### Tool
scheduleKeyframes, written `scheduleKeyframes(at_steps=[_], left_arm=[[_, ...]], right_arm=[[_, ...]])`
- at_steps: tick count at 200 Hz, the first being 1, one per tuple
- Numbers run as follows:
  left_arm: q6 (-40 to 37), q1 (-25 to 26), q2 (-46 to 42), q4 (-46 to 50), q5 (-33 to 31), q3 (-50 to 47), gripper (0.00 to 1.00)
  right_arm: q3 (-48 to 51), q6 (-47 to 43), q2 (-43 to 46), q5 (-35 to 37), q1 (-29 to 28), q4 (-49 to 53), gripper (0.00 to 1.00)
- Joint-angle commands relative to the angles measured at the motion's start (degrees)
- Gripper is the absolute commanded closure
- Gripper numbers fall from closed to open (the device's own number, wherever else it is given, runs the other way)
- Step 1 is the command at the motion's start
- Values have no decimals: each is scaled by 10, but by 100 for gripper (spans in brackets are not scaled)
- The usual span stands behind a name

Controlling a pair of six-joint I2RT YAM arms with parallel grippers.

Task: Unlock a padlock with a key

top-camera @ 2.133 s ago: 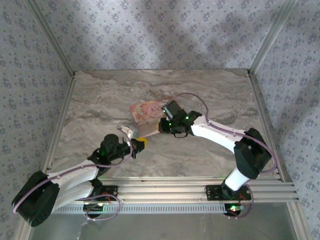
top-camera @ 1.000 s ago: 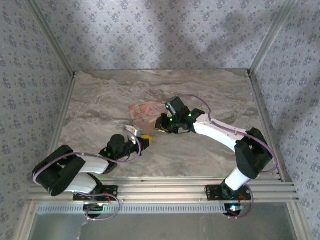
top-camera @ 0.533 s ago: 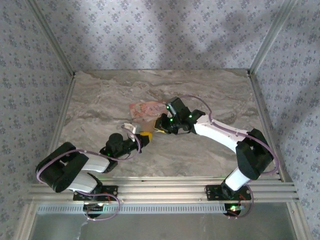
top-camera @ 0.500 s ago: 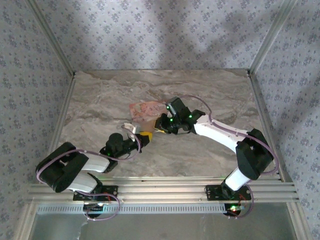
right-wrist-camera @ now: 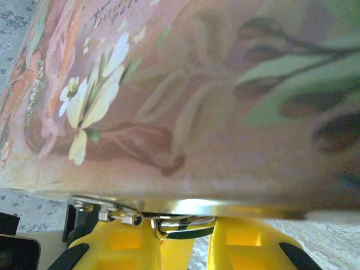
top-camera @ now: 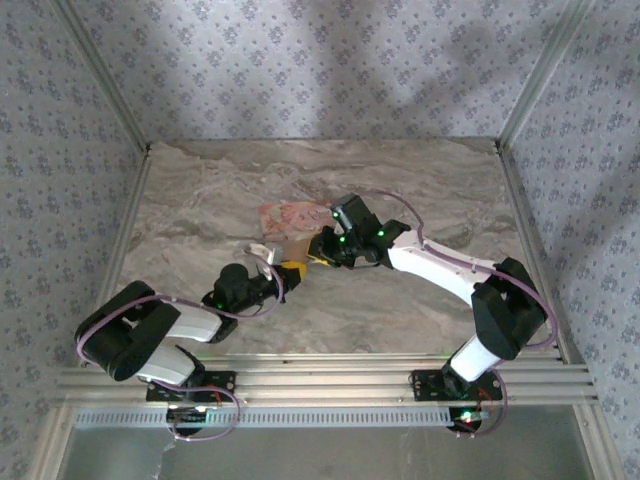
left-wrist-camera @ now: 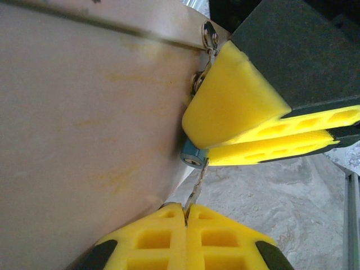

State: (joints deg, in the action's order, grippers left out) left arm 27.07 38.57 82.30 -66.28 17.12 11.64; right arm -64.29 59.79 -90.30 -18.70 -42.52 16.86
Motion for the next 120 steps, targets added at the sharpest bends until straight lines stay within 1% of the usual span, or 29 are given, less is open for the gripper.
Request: scheduleKeyframes(at_steps=[1, 92, 120], left_arm=[[4, -4, 1, -19, -14, 5, 100], [-2, -1, -4, 10, -16, 3, 100], [-11, 7, -18, 33, -28, 3, 100]], right_arm=[[1, 8, 23, -8, -4, -28, 100], [0, 6, 20, -2, -2, -28, 100], [0, 4, 19, 2, -3, -27, 100]])
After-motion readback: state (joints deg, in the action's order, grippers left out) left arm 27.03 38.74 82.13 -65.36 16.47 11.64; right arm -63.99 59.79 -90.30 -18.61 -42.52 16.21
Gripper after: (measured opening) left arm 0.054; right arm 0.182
